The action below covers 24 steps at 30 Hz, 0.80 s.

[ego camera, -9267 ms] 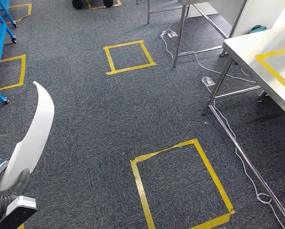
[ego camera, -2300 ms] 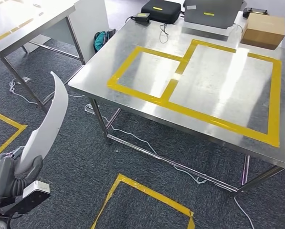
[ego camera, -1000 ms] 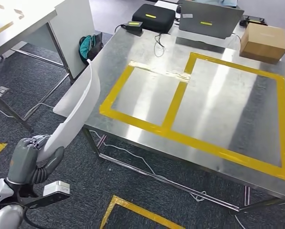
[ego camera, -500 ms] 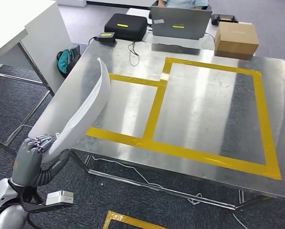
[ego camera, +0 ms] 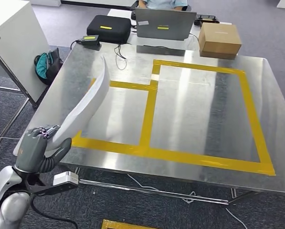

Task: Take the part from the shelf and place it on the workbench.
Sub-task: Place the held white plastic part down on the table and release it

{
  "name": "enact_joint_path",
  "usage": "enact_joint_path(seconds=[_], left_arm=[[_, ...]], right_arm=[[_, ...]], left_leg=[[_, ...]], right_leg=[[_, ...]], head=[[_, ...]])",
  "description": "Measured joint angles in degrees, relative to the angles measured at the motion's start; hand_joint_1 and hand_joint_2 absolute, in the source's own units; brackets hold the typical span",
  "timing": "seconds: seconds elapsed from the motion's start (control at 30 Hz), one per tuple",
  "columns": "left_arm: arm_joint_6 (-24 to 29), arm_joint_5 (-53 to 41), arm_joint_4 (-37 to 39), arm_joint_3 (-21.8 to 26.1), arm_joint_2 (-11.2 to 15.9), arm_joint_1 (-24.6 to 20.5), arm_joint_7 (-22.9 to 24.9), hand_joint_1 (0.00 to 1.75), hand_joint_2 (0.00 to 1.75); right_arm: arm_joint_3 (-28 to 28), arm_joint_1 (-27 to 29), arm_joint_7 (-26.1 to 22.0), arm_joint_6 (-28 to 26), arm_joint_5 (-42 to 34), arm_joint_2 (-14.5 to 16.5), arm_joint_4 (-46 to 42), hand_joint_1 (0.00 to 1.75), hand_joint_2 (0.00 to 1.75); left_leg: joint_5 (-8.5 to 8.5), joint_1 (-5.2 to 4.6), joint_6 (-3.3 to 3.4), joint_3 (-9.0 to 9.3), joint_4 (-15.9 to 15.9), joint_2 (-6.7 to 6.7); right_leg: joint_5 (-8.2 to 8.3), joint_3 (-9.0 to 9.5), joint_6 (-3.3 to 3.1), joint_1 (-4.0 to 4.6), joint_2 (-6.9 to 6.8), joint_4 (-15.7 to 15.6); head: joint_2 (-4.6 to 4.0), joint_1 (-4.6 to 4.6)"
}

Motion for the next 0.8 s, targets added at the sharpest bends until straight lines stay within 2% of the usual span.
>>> enact_joint_path(seconds=[0.07,0.1,0.13,0.17,0.23,0.27,0.3,0.43,0.67,0.8], left_arm=[[-0.74,-0.60,1.21,-0.01,0.01,-0.87,0.97,1.75,1.75],[-1.16,-0.93,1.97,-0.01,0.01,-1.26,1.39,1.75,1.75],[-1.56,-1.28,2.72,-0.02,0.01,-1.70,1.73,1.75,1.75],[-1.92,-1.69,3.42,-0.04,0.01,-2.17,2.09,1.75,1.75],[-2.63,-2.62,4.68,-0.21,-0.01,-3.22,2.91,1.75,1.75],[-2.97,-3.24,5.25,-0.39,-0.01,-3.74,3.48,1.75,1.75],[-3.38,-3.87,5.87,-0.62,-0.02,-4.20,4.20,1.75,1.75],[-5.59,-5.59,8.28,-1.49,-0.30,-5.85,8.36,1.75,1.75],[-7.38,-6.93,11.63,-2.52,-0.85,-8.30,11.83,1.75,1.75],[-8.49,-8.24,14.28,-2.69,-1.38,-9.85,14.52,1.75,1.75]], right_arm=[[0.22,-0.23,0.20,0.00,0.37,0.01,0.00,0.00,0.00],[0.36,-0.25,0.29,-0.01,0.54,-0.01,0.00,0.00,0.00],[0.52,-0.23,0.36,-0.02,0.68,-0.02,0.00,0.00,0.00],[0.67,-0.22,0.40,-0.02,0.81,-0.03,0.00,0.00,0.00],[0.88,-0.23,0.42,-0.03,1.04,-0.03,0.00,0.00,0.00],[0.92,-0.28,0.43,-0.05,1.13,-0.03,0.00,0.00,0.00],[0.95,-0.34,0.45,-0.08,1.21,-0.03,0.00,0.00,0.00],[1.28,-0.63,1.00,-0.37,1.60,-0.03,0.00,0.00,0.00],[1.78,-0.84,1.62,-0.57,1.92,-0.03,0.00,0.00,0.00],[2.19,-0.92,1.98,-0.57,2.23,-0.03,0.00,0.00,0.00]], left_leg=[[-0.40,-0.12,0.36,0.33,0.01,0.25],[-0.63,-0.16,0.44,0.54,0.02,0.34],[-0.90,-0.18,0.43,0.84,0.02,0.39],[-1.22,-0.20,0.38,1.26,0.03,0.42],[-1.93,-0.28,0.10,2.26,0.03,0.45],[-2.27,-0.40,-0.13,2.63,0.06,0.45],[-2.56,-0.55,-0.30,2.86,0.15,0.46],[-2.64,-0.79,0.26,3.12,-0.28,0.65],[-2.49,-0.78,-0.82,3.66,-1.50,0.87],[-2.40,-0.78,-1.07,3.66,-1.55,0.87]], right_leg=[[-2.89,-4.60,0.26,0.00,-1.34,7.83],[-3.28,-6.46,0.28,0.00,-1.46,10.41],[-2.43,-7.32,0.23,0.01,-1.47,10.88],[-0.48,-7.01,0.10,0.02,-1.48,9.05],[4.34,-3.95,-0.28,0.12,-1.70,1.26],[5.82,-2.42,-0.47,0.20,-1.81,-1.98],[6.61,-1.42,-0.52,0.21,-1.88,-4.02],[6.82,-1.04,-0.15,0.16,-1.41,-4.95],[6.50,-1.12,-0.77,0.21,-1.16,-4.96],[6.54,-1.11,-1.04,0.24,-1.18,-4.96]], head=[[0.00,0.13],[0.00,0.14],[0.00,0.15],[0.00,0.14],[0.00,0.15],[0.00,0.13],[0.00,0.10],[0.00,0.01],[0.00,0.02],[0.00,0.04]])
